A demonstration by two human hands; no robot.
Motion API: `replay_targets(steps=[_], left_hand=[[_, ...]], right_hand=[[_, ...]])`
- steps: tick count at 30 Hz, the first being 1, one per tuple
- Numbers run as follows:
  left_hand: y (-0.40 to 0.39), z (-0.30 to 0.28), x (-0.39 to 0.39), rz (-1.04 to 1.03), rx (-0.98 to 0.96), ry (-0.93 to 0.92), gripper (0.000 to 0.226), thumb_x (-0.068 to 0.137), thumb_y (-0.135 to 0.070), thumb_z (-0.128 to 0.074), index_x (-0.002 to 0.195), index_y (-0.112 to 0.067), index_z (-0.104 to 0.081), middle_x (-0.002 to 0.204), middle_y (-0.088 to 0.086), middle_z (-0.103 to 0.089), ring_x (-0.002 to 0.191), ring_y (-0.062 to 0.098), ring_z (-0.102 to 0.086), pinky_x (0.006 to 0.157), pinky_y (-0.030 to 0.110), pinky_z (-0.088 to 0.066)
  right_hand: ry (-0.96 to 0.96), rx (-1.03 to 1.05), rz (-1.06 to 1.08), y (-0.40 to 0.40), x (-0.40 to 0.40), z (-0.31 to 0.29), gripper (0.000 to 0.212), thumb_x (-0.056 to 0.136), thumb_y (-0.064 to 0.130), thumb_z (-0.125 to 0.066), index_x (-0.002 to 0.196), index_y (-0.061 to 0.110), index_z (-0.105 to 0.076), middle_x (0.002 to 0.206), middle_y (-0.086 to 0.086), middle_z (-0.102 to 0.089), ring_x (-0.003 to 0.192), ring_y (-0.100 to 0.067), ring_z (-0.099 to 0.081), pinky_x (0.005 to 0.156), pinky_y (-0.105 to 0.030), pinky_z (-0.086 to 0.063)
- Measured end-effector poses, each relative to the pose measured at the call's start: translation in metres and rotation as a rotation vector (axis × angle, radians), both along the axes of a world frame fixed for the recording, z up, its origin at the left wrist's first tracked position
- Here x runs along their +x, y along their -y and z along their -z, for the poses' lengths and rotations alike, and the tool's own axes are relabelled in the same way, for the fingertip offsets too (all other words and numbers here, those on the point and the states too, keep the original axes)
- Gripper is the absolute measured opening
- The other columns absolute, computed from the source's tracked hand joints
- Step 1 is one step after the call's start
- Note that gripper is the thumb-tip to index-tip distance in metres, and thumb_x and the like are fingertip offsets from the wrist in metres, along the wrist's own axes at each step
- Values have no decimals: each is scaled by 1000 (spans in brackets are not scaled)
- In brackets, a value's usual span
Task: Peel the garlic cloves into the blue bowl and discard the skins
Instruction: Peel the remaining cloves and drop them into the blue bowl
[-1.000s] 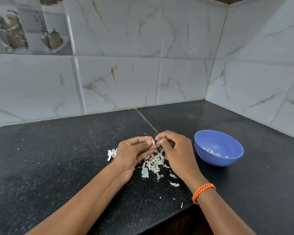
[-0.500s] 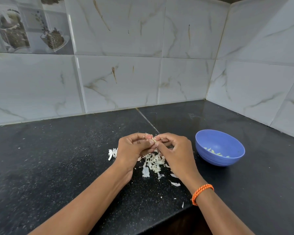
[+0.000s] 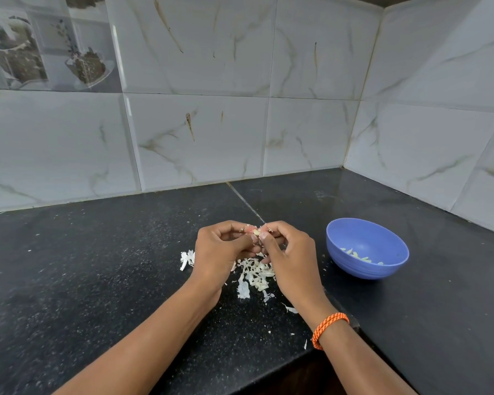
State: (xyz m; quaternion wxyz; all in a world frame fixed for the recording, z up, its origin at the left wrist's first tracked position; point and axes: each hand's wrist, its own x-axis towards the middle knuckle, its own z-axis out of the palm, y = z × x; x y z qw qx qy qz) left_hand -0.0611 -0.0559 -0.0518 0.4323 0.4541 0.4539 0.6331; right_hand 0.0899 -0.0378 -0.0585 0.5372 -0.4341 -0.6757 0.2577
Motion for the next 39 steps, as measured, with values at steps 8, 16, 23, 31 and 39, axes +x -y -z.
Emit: replay_targets(steps=[8, 16, 23, 31, 39], left_hand=[[4, -5, 4, -37, 1, -61, 6, 96, -7, -79, 97, -6, -86, 88, 16, -82, 81, 38, -81, 82, 45, -67], [6, -7, 6, 19, -7, -53, 15, 98, -4, -73, 91, -1, -85, 89, 21, -81, 88, 44, -79, 90, 52, -66], [6, -7, 6, -8, 12, -55, 15, 96, -2, -74, 86, 2, -84, 87, 23, -80, 91, 49, -77, 91, 54, -66], [5, -10, 5, -4, 5, -63, 15, 95, -3, -75, 83, 0, -84, 84, 25, -79, 88, 49, -76, 83, 46, -68], [5, -9, 6, -45, 19, -141, 14, 94, -1, -75, 83, -1, -84, 79, 21, -79, 83, 44, -78, 86, 55, -66]], right_hand=[[21, 95, 42, 1, 1, 1, 10, 105, 14, -67, 102, 18, -76, 92, 11, -75, 78, -10, -73, 63, -21, -58], [229, 347, 156, 4, 0, 5, 6, 100, 14, -73, 101, 19, -72, 94, 9, -69, 80, -10, -68, 68, -34, -59], [280, 398, 151, 5, -1, 5, 5, 99, 12, -73, 100, 17, -72, 92, 6, -67, 76, -13, -64, 66, -37, -57], [337, 411, 156, 2, 3, 2, 4, 99, 12, -73, 99, 16, -73, 90, 3, -67, 73, -14, -63, 63, -40, -56], [434, 418, 155, 2, 2, 2, 3, 99, 12, -73, 98, 16, -73, 87, 3, -64, 70, -13, -57, 60, -33, -52]])
